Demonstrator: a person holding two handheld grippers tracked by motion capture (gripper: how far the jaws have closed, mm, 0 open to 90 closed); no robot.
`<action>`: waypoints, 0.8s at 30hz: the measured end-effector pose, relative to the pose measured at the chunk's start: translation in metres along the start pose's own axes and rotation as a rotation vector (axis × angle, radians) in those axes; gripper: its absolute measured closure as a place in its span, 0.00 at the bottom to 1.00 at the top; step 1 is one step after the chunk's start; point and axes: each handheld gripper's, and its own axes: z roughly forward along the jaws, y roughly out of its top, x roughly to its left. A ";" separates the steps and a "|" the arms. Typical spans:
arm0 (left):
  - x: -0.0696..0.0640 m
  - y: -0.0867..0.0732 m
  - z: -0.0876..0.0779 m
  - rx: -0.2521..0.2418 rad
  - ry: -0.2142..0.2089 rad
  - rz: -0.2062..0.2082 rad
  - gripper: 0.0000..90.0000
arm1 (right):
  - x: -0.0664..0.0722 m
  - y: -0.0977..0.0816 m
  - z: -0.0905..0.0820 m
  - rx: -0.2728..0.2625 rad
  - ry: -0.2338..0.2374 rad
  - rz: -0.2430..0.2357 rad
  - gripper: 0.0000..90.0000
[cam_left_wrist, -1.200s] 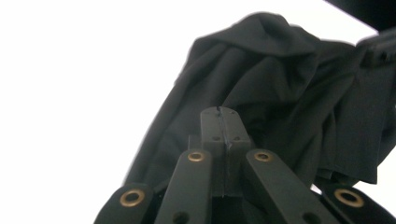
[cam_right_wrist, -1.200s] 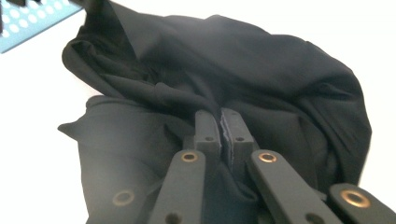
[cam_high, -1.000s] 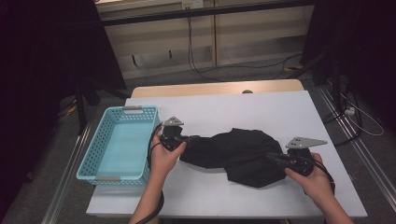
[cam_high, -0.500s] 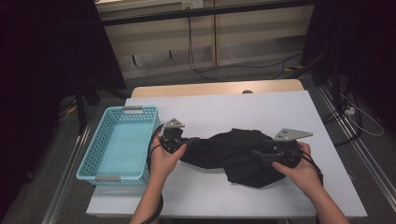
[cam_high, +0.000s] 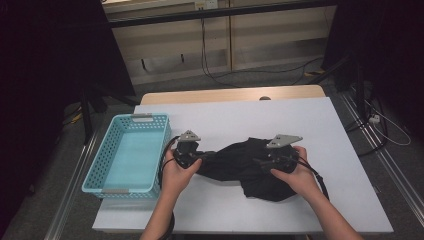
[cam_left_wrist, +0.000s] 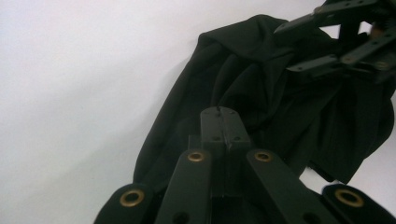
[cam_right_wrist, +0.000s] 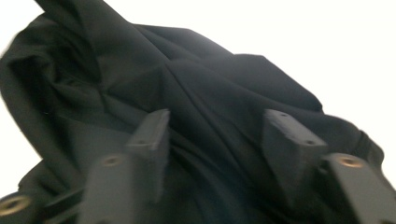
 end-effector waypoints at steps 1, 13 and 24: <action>-0.001 0.000 0.000 0.003 0.000 -0.001 1.00 | -0.001 -0.002 0.002 0.018 -0.004 0.005 0.62; 0.000 0.001 0.000 -0.002 0.008 0.013 1.00 | -0.022 -0.001 -0.041 -0.131 0.058 0.122 0.98; -0.007 0.005 0.010 -0.003 -0.014 0.039 1.00 | -0.031 -0.017 -0.058 -0.146 0.052 0.170 0.98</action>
